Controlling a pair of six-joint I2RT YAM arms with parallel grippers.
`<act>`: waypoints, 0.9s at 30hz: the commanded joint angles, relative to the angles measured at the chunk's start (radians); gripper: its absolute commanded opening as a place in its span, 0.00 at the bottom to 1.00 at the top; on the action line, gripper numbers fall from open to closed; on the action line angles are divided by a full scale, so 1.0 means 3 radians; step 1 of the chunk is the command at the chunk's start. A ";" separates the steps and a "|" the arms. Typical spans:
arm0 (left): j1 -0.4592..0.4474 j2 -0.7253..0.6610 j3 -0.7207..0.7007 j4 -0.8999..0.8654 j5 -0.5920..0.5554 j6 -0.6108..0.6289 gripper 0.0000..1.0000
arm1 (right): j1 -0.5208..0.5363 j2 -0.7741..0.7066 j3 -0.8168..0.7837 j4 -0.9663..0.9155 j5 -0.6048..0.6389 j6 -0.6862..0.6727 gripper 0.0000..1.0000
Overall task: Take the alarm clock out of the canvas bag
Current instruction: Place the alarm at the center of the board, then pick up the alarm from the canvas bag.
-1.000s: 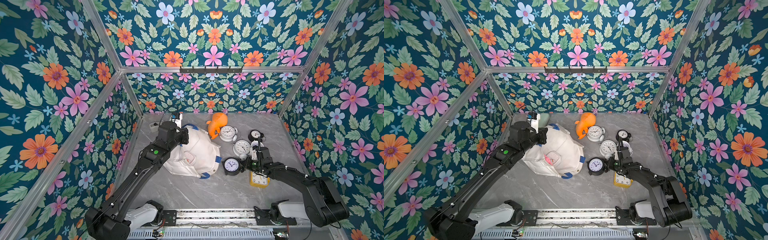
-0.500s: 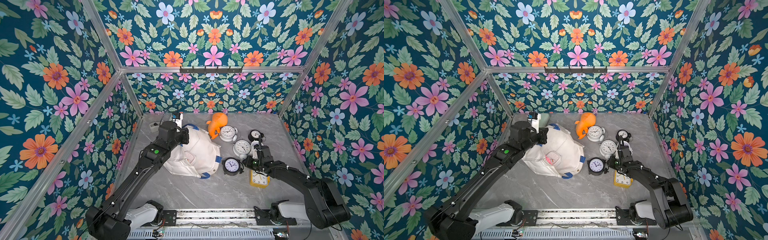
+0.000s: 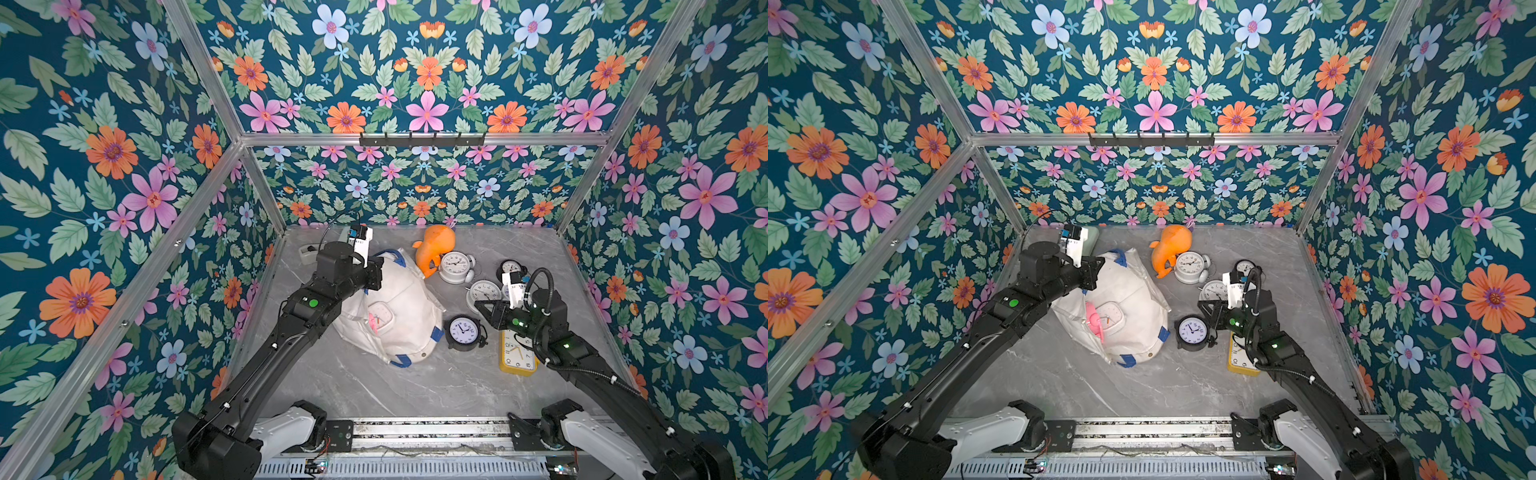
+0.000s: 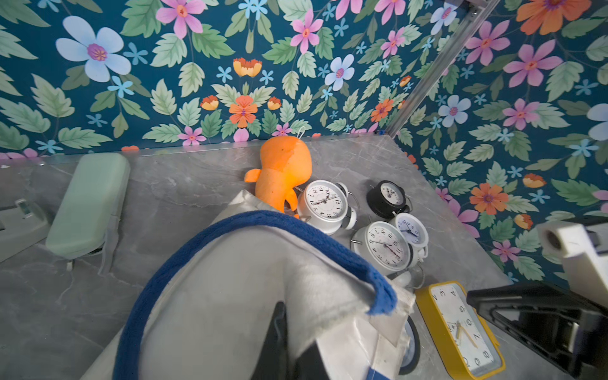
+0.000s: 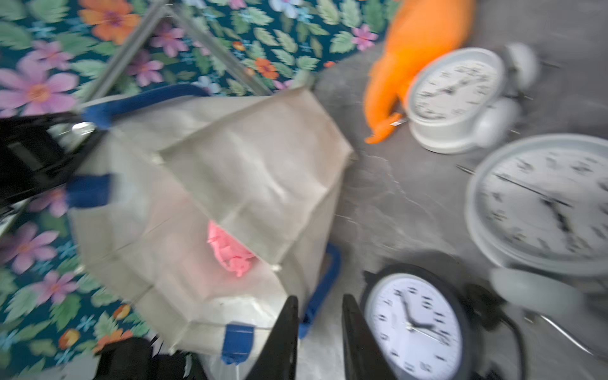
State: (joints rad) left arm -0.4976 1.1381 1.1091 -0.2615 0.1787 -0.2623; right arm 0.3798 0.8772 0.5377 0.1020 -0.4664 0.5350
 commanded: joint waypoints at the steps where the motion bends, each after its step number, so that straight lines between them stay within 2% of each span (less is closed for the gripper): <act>1: 0.0002 -0.0042 -0.0006 0.0273 0.0127 0.0015 0.00 | 0.0380 -0.0086 0.0096 0.0377 -0.0005 -0.0230 0.26; 6: 0.0002 -0.0092 -0.0071 0.0382 0.0269 0.0018 0.00 | 0.1031 0.0110 0.0346 0.0441 0.0211 -0.0527 0.27; 9: 0.0002 -0.0096 -0.0065 0.0376 0.0270 0.0015 0.00 | 0.1475 0.0305 0.0546 0.0349 0.0353 -0.0954 0.28; 13: 0.0002 -0.0095 -0.0066 0.0350 0.0271 0.0015 0.00 | 0.2024 0.0623 0.0794 0.0214 0.0828 -0.1541 0.29; 18: 0.0002 -0.0116 -0.0084 0.0351 0.0299 0.0028 0.00 | 0.2203 0.1205 0.1144 0.0029 0.1053 -0.1647 0.29; 22: 0.0002 -0.0138 -0.0093 0.0348 0.0346 0.0030 0.00 | 0.2313 0.1669 0.1287 0.0115 0.1298 -0.1716 0.29; 27: 0.0007 -0.0165 -0.0093 0.0344 0.0379 0.0040 0.00 | 0.2339 0.2208 0.1636 -0.0044 0.1917 -0.1522 0.30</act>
State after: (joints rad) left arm -0.4976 1.1000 1.0779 -0.2401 0.2672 -0.2584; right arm 1.0809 1.4906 0.9863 0.1081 -0.0380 0.0578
